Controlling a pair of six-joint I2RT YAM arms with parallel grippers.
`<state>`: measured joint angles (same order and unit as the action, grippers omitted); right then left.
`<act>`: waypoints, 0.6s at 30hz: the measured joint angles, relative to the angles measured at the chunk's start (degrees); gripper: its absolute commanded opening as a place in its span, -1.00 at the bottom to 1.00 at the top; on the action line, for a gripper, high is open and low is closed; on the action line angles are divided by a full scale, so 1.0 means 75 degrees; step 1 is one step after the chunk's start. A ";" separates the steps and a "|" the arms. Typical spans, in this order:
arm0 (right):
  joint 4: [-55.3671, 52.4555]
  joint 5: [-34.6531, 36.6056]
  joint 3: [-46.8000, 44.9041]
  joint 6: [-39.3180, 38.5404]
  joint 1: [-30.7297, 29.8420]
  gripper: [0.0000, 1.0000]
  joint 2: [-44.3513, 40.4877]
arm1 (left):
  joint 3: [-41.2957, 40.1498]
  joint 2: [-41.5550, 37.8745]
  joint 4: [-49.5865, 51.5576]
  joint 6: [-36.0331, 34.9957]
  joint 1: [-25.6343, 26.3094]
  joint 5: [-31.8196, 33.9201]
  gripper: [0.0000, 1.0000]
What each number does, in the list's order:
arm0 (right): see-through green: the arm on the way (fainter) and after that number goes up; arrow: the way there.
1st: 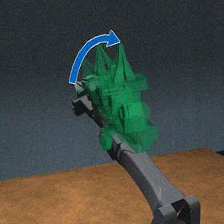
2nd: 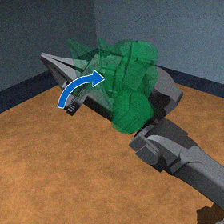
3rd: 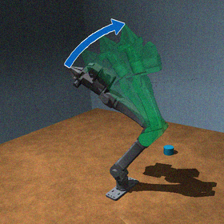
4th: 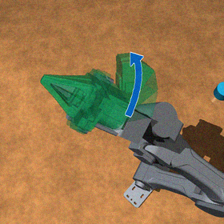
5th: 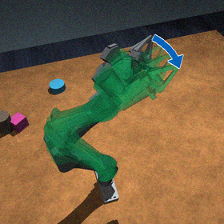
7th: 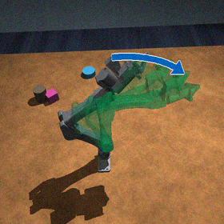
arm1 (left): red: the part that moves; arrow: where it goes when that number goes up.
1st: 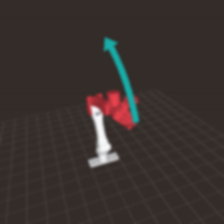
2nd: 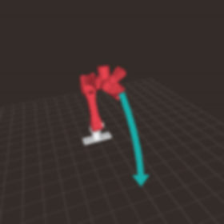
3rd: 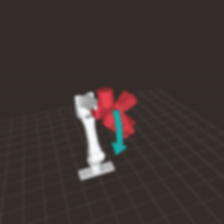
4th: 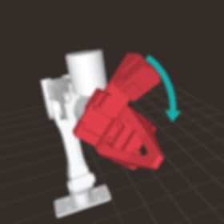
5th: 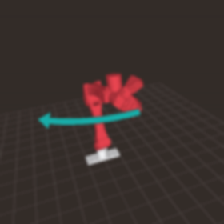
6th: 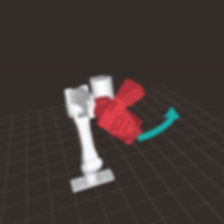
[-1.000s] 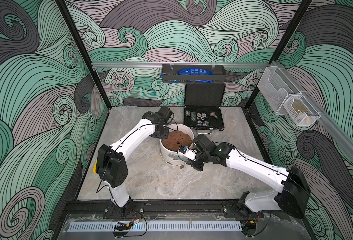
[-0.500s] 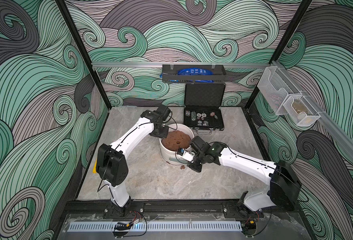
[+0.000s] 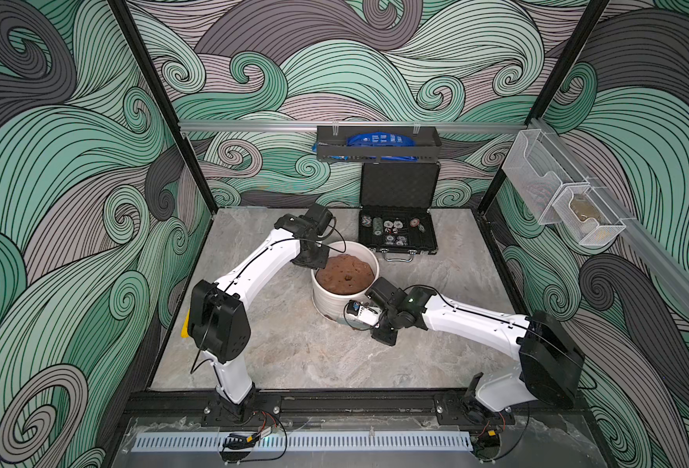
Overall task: Scrub the dried mud off the ceramic pot
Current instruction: Rotate the pot at the center of the board.
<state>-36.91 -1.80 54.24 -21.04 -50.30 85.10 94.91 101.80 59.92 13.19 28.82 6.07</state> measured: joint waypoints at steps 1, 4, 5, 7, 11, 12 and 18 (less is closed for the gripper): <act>0.0012 -0.0041 -0.0020 0.0000 -0.0026 -1.00 -0.0058 | 0.0000 0.0000 -0.0020 -0.0035 -0.0009 -0.0017 -0.75; 0.0050 -0.0242 -0.0041 -0.0020 -0.0032 -1.00 -0.0335 | 0.0009 0.0012 -0.0055 -0.0236 -0.0020 -0.0050 -0.75; 0.0073 -0.0321 -0.0041 -0.0035 -0.0032 -1.00 -0.0440 | 0.0029 0.0023 -0.0052 -0.0321 -0.0023 -0.0055 -0.75; 0.0137 -0.0527 -0.0041 -0.0093 -0.0023 -1.00 -0.0708 | 0.0087 0.0070 -0.0050 -0.0530 -0.0026 -0.0073 -0.75; 0.0286 -0.0988 -0.0038 -0.0157 0.0006 -1.00 -0.1172 | 0.0146 0.0134 -0.0152 -0.1131 -0.0044 -0.0102 -0.75; 0.0300 -0.1067 -0.0038 -0.0175 0.0017 -1.00 -0.1233 | 0.0160 0.0149 -0.0172 -0.1271 -0.0061 -0.0131 -0.74; 0.0335 -0.1384 -0.0038 -0.0254 0.0102 -1.00 -0.1349 | 0.0452 0.0373 -0.0163 -0.2206 -0.0192 -0.0443 -0.73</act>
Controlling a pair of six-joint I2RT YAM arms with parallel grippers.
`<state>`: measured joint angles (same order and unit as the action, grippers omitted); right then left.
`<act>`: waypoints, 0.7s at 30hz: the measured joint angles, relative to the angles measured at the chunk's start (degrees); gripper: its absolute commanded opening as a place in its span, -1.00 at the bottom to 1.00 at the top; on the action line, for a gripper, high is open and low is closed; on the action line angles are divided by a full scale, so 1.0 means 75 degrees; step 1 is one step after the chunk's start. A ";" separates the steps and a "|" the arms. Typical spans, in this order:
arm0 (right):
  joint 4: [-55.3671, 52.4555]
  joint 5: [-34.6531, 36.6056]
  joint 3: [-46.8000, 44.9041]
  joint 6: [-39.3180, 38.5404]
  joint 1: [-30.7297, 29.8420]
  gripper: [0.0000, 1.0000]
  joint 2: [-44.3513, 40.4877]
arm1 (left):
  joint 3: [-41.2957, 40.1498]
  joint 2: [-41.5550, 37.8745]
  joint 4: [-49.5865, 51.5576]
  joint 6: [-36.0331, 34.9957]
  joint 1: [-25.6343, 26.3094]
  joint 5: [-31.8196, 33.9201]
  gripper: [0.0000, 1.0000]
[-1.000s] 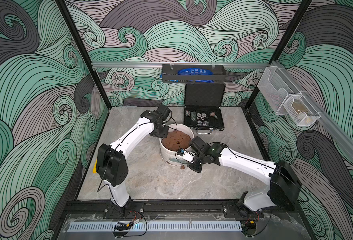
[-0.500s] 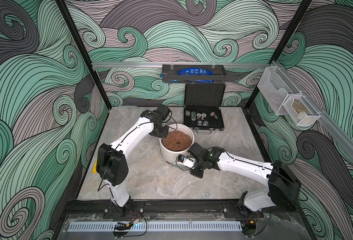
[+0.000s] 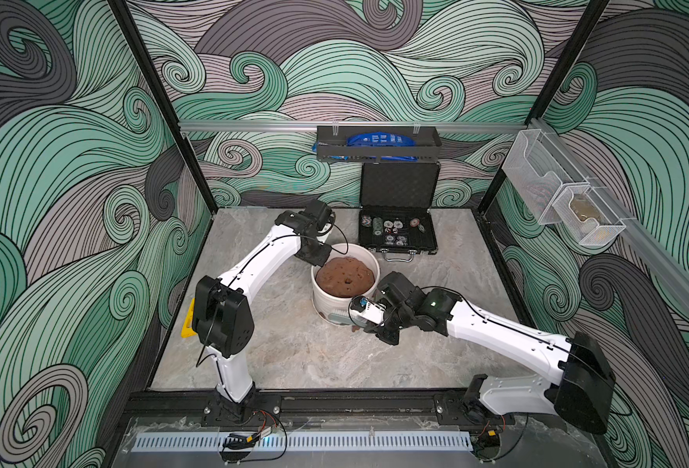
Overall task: Scrub the dried mud off the ceramic pot
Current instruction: Rotate the pot at the center of the board, then brush off the soil from the pot.
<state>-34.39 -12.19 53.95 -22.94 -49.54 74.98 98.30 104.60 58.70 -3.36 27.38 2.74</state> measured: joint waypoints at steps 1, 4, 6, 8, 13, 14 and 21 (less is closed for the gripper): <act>0.0000 -0.0026 0.0000 -0.0009 0.0003 -1.00 0.0000 | 0.0026 0.0026 -0.0009 -0.0140 -0.0017 -0.0032 -0.73; 0.0000 -0.0079 0.0000 -0.0032 0.0009 -1.00 0.0000 | 0.0020 0.0029 -0.0073 -0.0510 -0.0050 -0.0108 -0.71; 0.0000 -0.0096 0.0000 -0.0038 0.0009 -1.00 0.0003 | 0.0020 0.0029 -0.0085 -0.0708 -0.0058 -0.0140 -0.70; 0.0000 -0.0114 0.0000 -0.0038 0.0015 -1.00 0.0003 | 0.0020 0.0029 -0.0085 -0.0860 -0.0082 -0.0178 -0.69; -0.0003 -0.0119 0.0000 -0.0038 0.0015 -1.00 0.0012 | 0.0023 0.0029 -0.0076 -0.1134 -0.0096 -0.0236 -0.60; -0.0003 -0.0119 0.0000 -0.0038 0.0015 -1.00 0.0012 | 0.0023 0.0029 -0.0058 -0.1166 -0.0096 -0.0242 -0.57; -0.0003 -0.0131 0.0000 -0.0038 0.0087 -1.00 0.0012 | 0.0181 0.0023 0.0254 -0.1052 -0.0096 -0.0262 0.17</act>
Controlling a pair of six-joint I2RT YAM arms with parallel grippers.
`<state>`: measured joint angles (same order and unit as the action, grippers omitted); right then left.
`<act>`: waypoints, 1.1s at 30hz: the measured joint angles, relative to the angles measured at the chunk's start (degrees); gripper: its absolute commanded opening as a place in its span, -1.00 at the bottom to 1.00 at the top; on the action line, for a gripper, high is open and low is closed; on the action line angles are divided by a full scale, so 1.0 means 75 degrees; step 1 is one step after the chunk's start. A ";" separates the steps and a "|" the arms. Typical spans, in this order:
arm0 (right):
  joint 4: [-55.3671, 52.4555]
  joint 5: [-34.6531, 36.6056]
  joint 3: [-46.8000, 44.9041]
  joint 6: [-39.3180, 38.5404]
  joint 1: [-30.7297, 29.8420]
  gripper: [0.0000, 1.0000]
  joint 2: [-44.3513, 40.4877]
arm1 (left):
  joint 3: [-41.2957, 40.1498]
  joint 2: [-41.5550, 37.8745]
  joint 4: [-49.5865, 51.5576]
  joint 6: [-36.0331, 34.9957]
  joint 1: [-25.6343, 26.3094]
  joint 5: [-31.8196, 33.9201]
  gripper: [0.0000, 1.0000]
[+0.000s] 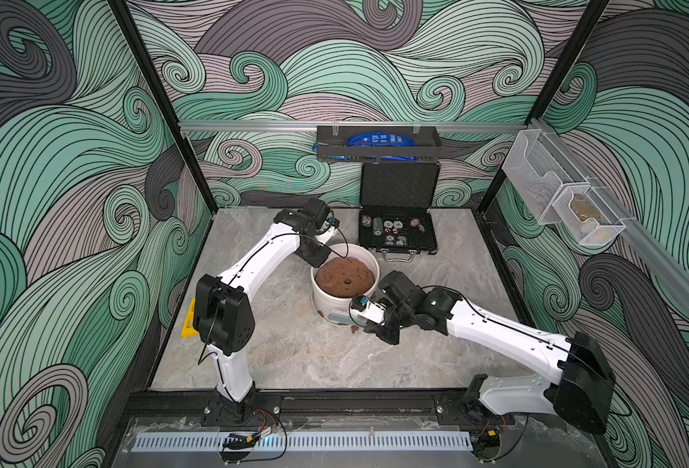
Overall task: Scrub the dried mud off the ceramic pot
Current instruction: Brush off the soil from the pot, then rotate the pot at the center of the board.
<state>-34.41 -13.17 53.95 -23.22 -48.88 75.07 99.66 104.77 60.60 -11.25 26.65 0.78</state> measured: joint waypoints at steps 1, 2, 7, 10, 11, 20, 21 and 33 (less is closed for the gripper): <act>0.0000 -0.0003 0.0000 0.0000 0.0006 -1.00 0.0000 | 0.0061 -0.0015 0.0055 0.0125 0.0000 0.0006 0.34; 0.0000 -0.0006 0.0000 0.0000 0.0009 -1.00 -0.0003 | 0.0125 -0.0032 0.0105 0.0277 0.0003 0.0012 0.48; 0.0006 -0.0029 0.0000 0.0000 0.0096 -1.00 -0.0055 | 0.0210 -0.0513 0.0294 0.1550 0.0006 0.0085 0.51; 0.0023 -0.0067 0.0000 0.0000 0.0128 -1.00 -0.0067 | 0.0195 -0.0833 0.0388 0.2623 0.0020 0.0221 0.49; 0.0023 -0.0073 0.0000 0.0000 0.0128 -1.00 -0.0067 | 0.0195 -0.0909 0.0452 0.3016 0.0026 0.0239 0.47; 0.0020 -0.0131 0.0000 0.0000 0.0137 -1.00 -0.0128 | -0.0793 -0.1236 0.0676 0.5692 0.0595 0.0396 0.39; 0.0017 -0.0128 0.0000 -0.0003 0.0143 -1.00 -0.0140 | -0.0839 -0.1236 0.0726 0.5884 0.0682 0.0455 0.37; -0.0128 -0.0087 0.0000 0.0000 0.0178 -1.00 -0.0210 | -0.1107 -0.1183 0.0895 0.7181 0.1116 0.0927 -0.24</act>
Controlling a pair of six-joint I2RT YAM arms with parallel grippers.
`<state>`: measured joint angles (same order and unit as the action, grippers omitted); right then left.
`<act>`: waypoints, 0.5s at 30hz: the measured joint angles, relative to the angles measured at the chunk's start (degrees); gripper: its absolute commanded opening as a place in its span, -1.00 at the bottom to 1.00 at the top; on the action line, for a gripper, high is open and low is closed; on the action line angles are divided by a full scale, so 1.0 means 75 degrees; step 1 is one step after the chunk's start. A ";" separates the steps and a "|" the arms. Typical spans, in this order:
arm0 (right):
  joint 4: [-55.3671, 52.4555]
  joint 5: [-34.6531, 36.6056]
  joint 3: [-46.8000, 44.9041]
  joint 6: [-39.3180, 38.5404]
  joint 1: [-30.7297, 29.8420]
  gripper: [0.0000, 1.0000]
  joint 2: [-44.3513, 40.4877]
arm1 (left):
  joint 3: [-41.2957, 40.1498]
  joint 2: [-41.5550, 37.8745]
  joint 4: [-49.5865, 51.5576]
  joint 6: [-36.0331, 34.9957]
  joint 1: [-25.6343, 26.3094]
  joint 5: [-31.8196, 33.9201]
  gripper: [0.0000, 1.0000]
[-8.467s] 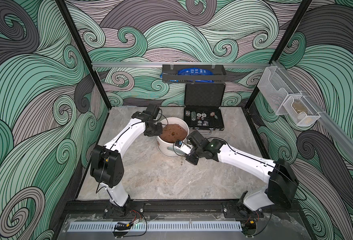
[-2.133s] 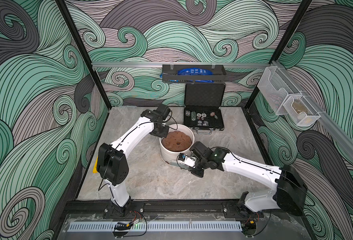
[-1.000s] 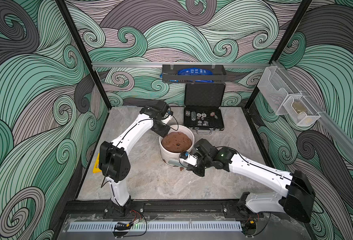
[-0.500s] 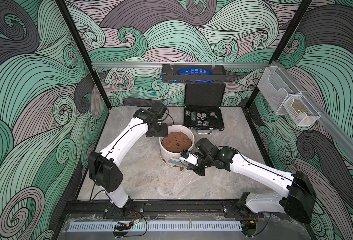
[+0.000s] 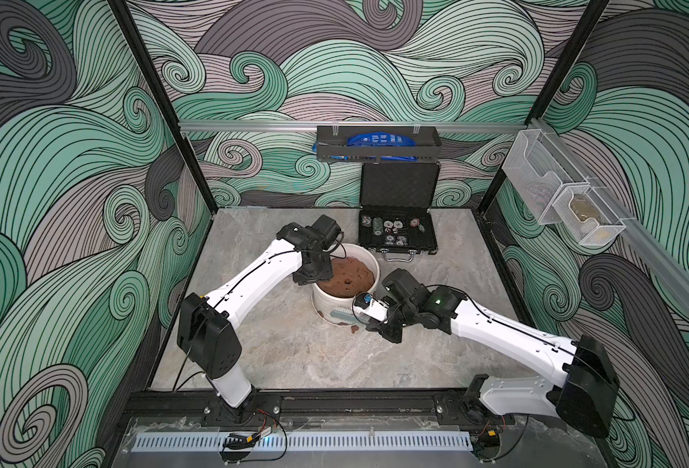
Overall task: Scrub the dried mud off the ceramic pot
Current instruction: Rotate the pot at the center of the board.
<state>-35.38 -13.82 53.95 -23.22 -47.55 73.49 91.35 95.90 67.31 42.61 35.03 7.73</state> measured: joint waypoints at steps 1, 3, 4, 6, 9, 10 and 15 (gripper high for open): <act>0.0003 0.0009 0.0000 0.0000 0.0000 -1.00 -0.0029 | 0.0000 0.0038 0.0000 0.0023 0.0006 0.0020 -0.25; 0.0006 0.0020 0.0000 0.0003 0.0000 -1.00 -0.0085 | -0.0006 0.0099 0.0000 0.0064 0.0006 0.0099 -0.45; 0.0006 0.0020 0.0000 0.0003 0.0000 -1.00 -0.0102 | -0.0006 0.0137 0.0009 0.0082 0.0006 0.0140 -0.53; 0.0009 0.0017 -0.0003 0.0003 0.0000 -1.00 -0.0108 | -0.0015 0.0204 0.0055 0.0117 0.0006 0.0245 -0.58; 0.0006 0.0017 -0.0006 0.0003 0.0000 -1.00 -0.0108 | -0.0015 0.0315 0.0085 0.0128 0.0006 0.0309 -0.60; 0.0006 0.0017 -0.0009 0.0006 0.0000 -1.00 -0.0108 | -0.0015 0.0356 0.0087 0.0128 0.0006 0.0318 -0.66; 0.0003 0.0029 -0.0064 0.0006 0.0000 -1.00 -0.0111 | 0.0015 0.0440 0.0087 0.0277 0.0000 0.0504 -0.73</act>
<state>-35.35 -13.61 53.47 -23.18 -47.55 72.66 91.46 99.20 67.96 44.69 35.03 11.51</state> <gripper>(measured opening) 0.071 0.158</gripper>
